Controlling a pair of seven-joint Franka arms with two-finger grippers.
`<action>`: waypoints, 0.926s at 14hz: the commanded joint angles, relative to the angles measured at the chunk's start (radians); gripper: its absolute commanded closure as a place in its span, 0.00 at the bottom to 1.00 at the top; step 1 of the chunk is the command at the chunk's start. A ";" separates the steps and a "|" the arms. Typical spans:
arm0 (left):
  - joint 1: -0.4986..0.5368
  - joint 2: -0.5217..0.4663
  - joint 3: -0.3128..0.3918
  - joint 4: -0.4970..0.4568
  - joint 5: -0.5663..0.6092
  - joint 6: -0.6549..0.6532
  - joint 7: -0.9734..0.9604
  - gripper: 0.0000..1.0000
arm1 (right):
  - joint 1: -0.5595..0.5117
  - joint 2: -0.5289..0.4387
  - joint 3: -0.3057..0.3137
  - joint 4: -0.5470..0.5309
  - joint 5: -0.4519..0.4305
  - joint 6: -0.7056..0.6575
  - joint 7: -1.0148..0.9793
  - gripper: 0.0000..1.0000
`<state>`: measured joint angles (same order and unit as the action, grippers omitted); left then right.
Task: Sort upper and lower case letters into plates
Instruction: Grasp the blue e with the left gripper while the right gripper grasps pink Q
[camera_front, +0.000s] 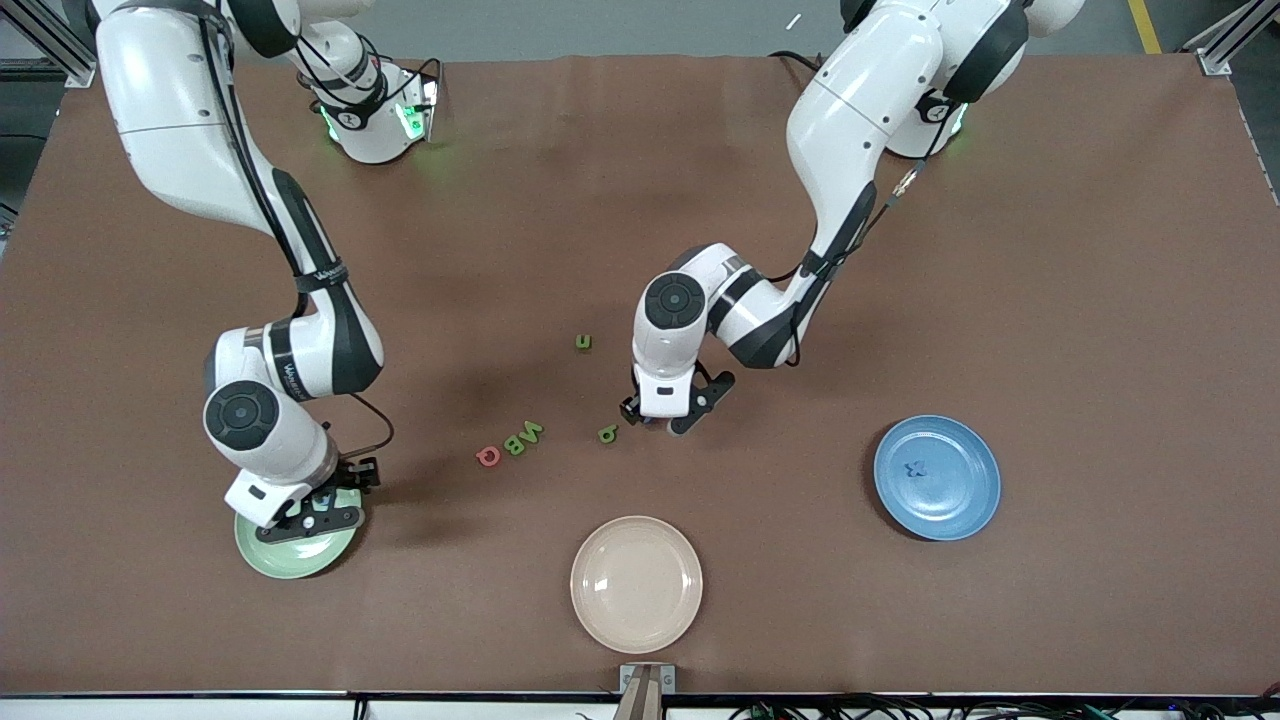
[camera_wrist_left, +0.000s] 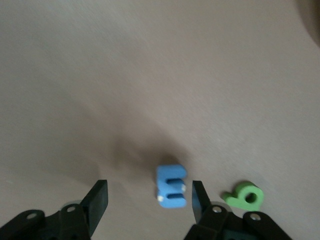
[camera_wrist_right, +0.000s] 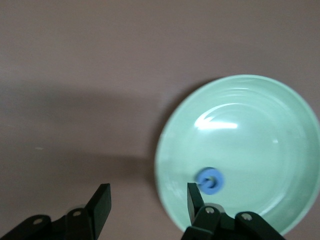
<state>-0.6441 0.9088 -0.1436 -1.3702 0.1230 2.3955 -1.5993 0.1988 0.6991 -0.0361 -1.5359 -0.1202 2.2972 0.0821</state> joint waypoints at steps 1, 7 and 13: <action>-0.012 0.030 0.009 0.034 -0.016 0.016 -0.014 0.25 | 0.030 0.022 0.007 0.020 0.117 0.008 0.111 0.30; -0.026 0.056 0.009 0.037 -0.016 0.045 -0.005 0.44 | 0.157 0.079 0.010 0.022 0.189 0.076 0.554 0.31; -0.026 0.062 0.012 0.033 -0.003 0.033 0.001 0.61 | 0.197 0.088 0.010 0.011 0.211 0.079 0.650 0.31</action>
<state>-0.6585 0.9388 -0.1410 -1.3613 0.1229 2.4274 -1.6081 0.3926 0.7810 -0.0225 -1.5291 0.0675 2.3782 0.7202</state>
